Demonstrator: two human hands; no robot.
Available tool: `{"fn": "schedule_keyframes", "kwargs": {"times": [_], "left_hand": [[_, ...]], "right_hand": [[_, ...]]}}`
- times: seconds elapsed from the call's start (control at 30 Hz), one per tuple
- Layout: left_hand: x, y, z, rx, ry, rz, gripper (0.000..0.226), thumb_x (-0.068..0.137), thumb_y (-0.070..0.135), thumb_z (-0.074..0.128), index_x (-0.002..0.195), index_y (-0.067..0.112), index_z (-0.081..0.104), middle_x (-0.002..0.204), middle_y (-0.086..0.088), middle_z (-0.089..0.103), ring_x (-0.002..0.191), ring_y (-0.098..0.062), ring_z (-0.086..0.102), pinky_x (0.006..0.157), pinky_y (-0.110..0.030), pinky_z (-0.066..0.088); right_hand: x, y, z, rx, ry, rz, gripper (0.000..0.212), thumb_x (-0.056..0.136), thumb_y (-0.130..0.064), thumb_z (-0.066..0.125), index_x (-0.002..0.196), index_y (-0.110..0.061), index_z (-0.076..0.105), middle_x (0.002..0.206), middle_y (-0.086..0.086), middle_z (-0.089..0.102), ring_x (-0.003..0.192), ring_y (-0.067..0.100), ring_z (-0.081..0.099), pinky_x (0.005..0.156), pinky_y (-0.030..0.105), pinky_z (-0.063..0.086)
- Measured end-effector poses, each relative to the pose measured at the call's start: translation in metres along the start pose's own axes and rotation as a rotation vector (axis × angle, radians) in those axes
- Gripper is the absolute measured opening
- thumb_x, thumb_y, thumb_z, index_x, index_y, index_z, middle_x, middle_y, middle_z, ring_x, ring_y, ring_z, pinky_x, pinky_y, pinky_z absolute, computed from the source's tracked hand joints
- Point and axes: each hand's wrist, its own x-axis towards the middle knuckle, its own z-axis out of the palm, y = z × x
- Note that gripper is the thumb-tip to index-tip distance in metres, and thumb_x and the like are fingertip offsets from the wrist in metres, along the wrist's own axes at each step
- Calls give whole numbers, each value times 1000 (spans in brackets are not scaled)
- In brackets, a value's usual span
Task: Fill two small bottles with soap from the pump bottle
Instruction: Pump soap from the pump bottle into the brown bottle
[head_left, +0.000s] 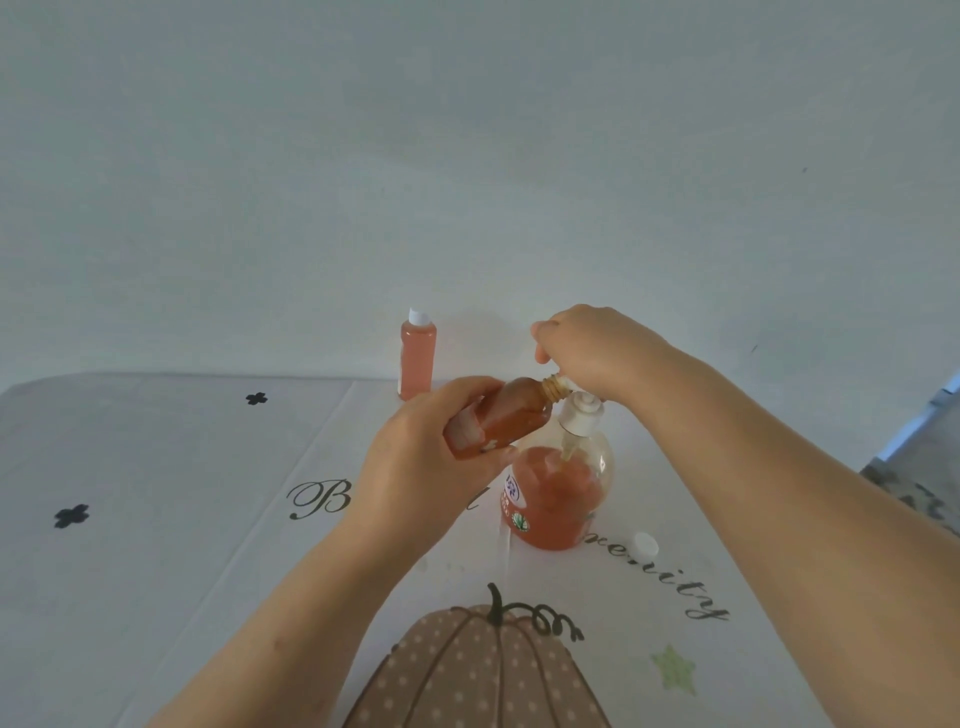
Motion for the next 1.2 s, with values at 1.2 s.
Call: {"fn": "schedule_keyframes", "kwargs": {"times": [1.2], "left_hand": [[2,-6,3,54,26,-7,48,74,23,83,115,39,63,95,22,65,93,-5,61,81,-22,50]], "right_hand": [[0,4,11,-51,-19,-5,30,94,-13,37,104,-9,65,98,7,62,74,21,51,66,32,42]]}}
